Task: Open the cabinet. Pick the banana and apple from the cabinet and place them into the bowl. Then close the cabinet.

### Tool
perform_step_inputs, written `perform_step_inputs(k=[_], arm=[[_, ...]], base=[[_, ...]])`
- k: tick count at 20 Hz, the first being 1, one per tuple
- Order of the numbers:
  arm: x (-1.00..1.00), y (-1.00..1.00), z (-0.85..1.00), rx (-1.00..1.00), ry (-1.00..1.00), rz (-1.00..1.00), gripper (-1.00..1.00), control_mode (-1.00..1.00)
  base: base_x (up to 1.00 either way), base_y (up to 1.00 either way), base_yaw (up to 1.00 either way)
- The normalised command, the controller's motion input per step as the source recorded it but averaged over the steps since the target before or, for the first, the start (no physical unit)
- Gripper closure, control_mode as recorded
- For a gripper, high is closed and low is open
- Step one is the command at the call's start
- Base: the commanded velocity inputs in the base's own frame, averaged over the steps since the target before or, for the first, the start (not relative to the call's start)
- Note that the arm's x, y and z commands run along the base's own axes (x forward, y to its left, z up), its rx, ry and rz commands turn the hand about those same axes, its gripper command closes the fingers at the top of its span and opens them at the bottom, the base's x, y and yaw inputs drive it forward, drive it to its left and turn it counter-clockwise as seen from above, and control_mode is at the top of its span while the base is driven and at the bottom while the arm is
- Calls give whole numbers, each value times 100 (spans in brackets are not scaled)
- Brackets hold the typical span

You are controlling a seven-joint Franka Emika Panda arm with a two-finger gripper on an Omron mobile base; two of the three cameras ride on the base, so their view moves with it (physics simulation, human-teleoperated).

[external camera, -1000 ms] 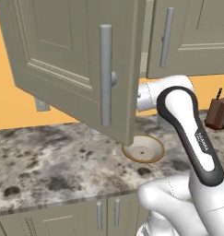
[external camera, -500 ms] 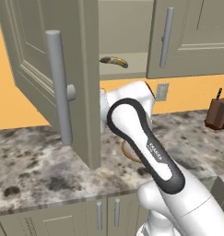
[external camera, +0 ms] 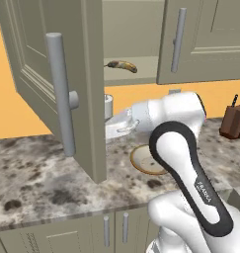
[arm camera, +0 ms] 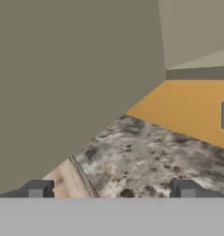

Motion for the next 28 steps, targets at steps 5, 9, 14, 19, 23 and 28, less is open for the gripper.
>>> perform_step_inputs(k=[5, 9, 14, 19, 23, 28], arm=[[-42, -90, 23, -4, -38, -23, -100, -100], [-15, -100, 42, 0, -28, -38, -100, -100], [0, -100, 32, 0, -25, -42, -100, -100], [9, -100, 7, 0, -20, -42, -100, -100], [47, -85, 0, 0, -21, -30, -100, -100], [48, -74, 20, 2, -25, -16, -100, -100]], base=[[0, 0, 0], [0, 0, 0], [0, 0, 0], [0, 0, 0], [0, 0, 0], [0, 0, 0]])
